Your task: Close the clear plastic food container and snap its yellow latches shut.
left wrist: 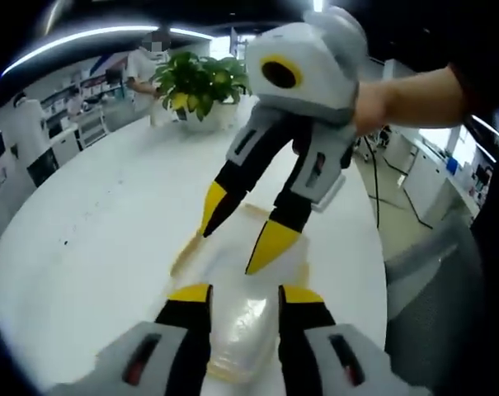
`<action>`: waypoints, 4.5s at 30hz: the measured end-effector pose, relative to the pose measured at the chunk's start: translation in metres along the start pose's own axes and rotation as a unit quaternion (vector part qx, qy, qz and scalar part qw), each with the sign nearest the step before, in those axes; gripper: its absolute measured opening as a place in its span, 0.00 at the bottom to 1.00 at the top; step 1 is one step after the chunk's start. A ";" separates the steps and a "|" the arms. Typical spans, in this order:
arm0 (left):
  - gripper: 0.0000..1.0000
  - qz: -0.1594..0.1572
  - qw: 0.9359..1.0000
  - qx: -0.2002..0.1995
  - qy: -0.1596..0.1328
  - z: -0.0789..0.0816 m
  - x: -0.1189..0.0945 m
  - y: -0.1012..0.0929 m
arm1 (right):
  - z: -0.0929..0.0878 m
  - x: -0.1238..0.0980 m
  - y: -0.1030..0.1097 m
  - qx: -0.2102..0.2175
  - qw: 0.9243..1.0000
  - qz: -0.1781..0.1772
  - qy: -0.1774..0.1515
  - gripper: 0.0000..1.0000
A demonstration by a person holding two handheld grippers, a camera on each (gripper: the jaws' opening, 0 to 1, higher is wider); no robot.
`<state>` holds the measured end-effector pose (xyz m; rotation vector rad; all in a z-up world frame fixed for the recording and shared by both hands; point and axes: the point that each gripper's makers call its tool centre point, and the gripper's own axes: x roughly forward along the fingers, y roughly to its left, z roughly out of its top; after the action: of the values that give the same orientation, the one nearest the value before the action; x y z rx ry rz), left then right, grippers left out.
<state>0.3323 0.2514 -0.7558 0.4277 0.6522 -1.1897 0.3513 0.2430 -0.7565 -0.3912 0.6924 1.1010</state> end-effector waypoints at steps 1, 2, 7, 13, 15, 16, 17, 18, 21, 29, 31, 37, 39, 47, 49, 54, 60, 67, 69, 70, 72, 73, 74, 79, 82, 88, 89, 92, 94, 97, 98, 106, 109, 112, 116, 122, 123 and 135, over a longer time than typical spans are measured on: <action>0.31 0.002 1.000 0.002 0.000 0.000 0.000 0.000 | 0.000 0.000 -0.001 0.002 1.000 0.000 0.002 0.29; 0.35 0.001 1.000 0.001 0.000 0.000 0.000 -0.001 | 0.000 0.000 -0.001 0.000 1.000 0.000 0.004 0.28; 0.36 -0.002 1.000 0.020 0.006 -0.002 0.001 -0.005 | 0.004 0.004 -0.004 -0.008 1.000 0.004 0.012 0.28; 0.42 -0.008 0.998 0.060 0.017 -0.004 0.007 -0.014 | 0.005 0.010 -0.008 -0.026 0.998 0.030 0.039 0.28; 0.44 -0.006 0.997 0.073 0.020 -0.004 0.008 -0.015 | 0.004 0.010 -0.009 -0.032 0.998 0.038 0.047 0.28; 0.45 -0.004 0.996 0.081 0.022 -0.005 0.009 -0.016 | 0.002 0.011 -0.010 -0.037 0.997 0.047 0.056 0.27; 0.45 -0.004 0.996 0.089 0.025 -0.006 0.010 -0.017 | 0.002 0.011 -0.011 -0.044 0.996 0.049 0.060 0.27; 0.45 -0.005 0.995 0.091 0.028 -0.007 0.011 -0.019 | 0.002 0.011 -0.013 -0.051 0.995 0.050 0.065 0.27; 0.46 -0.004 0.994 0.102 0.033 -0.009 0.012 -0.021 | 0.004 0.012 -0.011 -0.051 0.994 0.065 0.072 0.28; 0.48 0.008 0.990 0.133 0.038 -0.008 0.018 -0.018 | -0.003 0.014 -0.010 -0.073 0.981 0.117 0.139 0.33; 0.48 0.010 0.990 0.135 0.039 -0.007 0.019 -0.017 | -0.008 0.016 -0.005 -0.083 0.974 0.139 0.159 0.35; 0.48 0.011 0.989 0.143 0.040 -0.007 0.020 -0.016 | -0.006 0.019 -0.004 -0.077 0.961 0.176 0.197 0.35; 0.47 0.013 0.988 0.151 0.040 -0.008 0.020 -0.015 | -0.008 0.019 -0.004 -0.068 0.956 0.183 0.218 0.36; 0.48 0.014 0.985 0.167 0.035 -0.009 0.023 -0.014 | -0.009 0.023 -0.010 -0.099 0.939 0.191 0.269 0.35; 0.48 0.015 0.986 0.165 0.032 -0.009 0.023 -0.014 | -0.009 0.022 -0.009 -0.102 0.937 0.191 0.275 0.34; 0.46 0.017 0.986 0.162 0.036 -0.009 0.023 -0.015 | -0.010 0.023 -0.007 -0.118 0.930 0.199 0.285 0.33; 0.45 0.016 0.986 0.162 0.029 -0.009 0.023 -0.016 | -0.010 0.027 -0.004 -0.127 0.920 0.215 0.302 0.33; 0.43 0.024 0.986 0.165 0.030 -0.009 0.022 -0.017 | -0.011 0.026 -0.003 -0.134 0.914 0.230 0.305 0.30; 0.43 0.022 0.986 0.166 0.025 -0.010 0.022 -0.017 | -0.012 0.027 -0.002 -0.139 0.911 0.227 0.314 0.30; 0.43 0.022 0.986 0.163 0.023 -0.010 0.023 -0.017 | -0.012 0.028 -0.002 -0.143 0.909 0.226 0.320 0.30; 0.42 0.023 0.987 0.160 0.024 -0.010 0.024 -0.019 | -0.013 0.024 -0.008 -0.142 0.904 0.231 0.331 0.28; 0.42 0.021 0.987 0.160 0.025 -0.009 0.025 -0.020 | -0.014 0.021 -0.010 -0.146 0.900 0.234 0.337 0.28; 0.42 0.022 0.987 0.159 0.025 -0.009 0.026 -0.021 | -0.014 0.024 -0.010 -0.145 0.899 0.235 0.342 0.29; 0.43 0.021 0.987 0.158 0.020 -0.009 0.024 -0.020 | -0.015 0.025 -0.014 -0.147 0.892 0.229 0.361 0.31; 0.43 0.025 0.987 0.158 0.022 -0.010 0.024 -0.019 | -0.015 0.026 -0.014 -0.149 0.890 0.228 0.365 0.32; 0.43 0.030 0.987 0.159 0.019 -0.010 0.023 -0.020 | -0.014 0.027 -0.010 -0.171 0.890 0.206 0.368 0.32; 0.43 0.031 0.986 0.160 0.017 -0.010 0.023 -0.020 | -0.013 0.026 -0.010 -0.174 0.891 0.201 0.367 0.32; 0.43 0.031 0.986 0.160 0.017 -0.009 0.023 -0.020 | -0.013 0.026 -0.010 -0.170 0.898 0.195 0.356 0.33; 0.44 0.030 0.986 0.160 0.022 -0.009 0.023 -0.020 | -0.013 0.027 -0.010 -0.167 0.903 0.194 0.346 0.33; 0.44 0.030 0.985 0.164 0.031 -0.009 0.023 -0.020 | -0.013 0.027 -0.009 -0.157 0.907 0.186 0.344 0.33; 0.44 0.031 0.985 0.168 0.034 -0.008 0.023 -0.020 | -0.012 0.026 -0.009 -0.154 0.910 0.183 0.339 0.33; 0.63 0.021 0.993 0.107 0.044 -0.005 0.024 -0.022 | -0.007 0.021 -0.006 -0.172 0.935 0.162 0.264 0.32; 0.73 0.025 0.991 0.112 0.065 -0.013 0.020 -0.021 | -0.006 0.018 -0.013 -0.190 0.938 0.142 0.251 0.27; 0.75 0.024 0.991 0.118 0.065 -0.013 0.016 -0.020 | 0.001 0.015 -0.020 -0.177 0.950 0.122 0.228 0.31; 0.78 0.028 0.993 0.102 0.061 -0.009 0.012 -0.012 | 0.001 0.007 -0.019 -0.159 0.958 0.119 0.208 0.40; 0.82 0.030 0.993 0.088 0.074 -0.010 0.008 -0.007 | -0.019 -0.009 -0.010 -0.153 0.956 0.114 0.222 0.45; 0.84 0.031 0.992 0.093 0.074 -0.009 0.007 -0.006 | -0.021 -0.010 -0.009 -0.150 0.957 0.111 0.221 0.49; 0.94 0.010 0.983 0.126 0.132 -0.034 0.012 0.004 | -0.044 -0.015 0.006 -0.170 0.957 0.080 0.220 0.82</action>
<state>0.3304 0.2655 -0.7897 0.8141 0.7258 -1.2113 0.3282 0.2084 -0.7777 -0.9081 0.9387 1.3066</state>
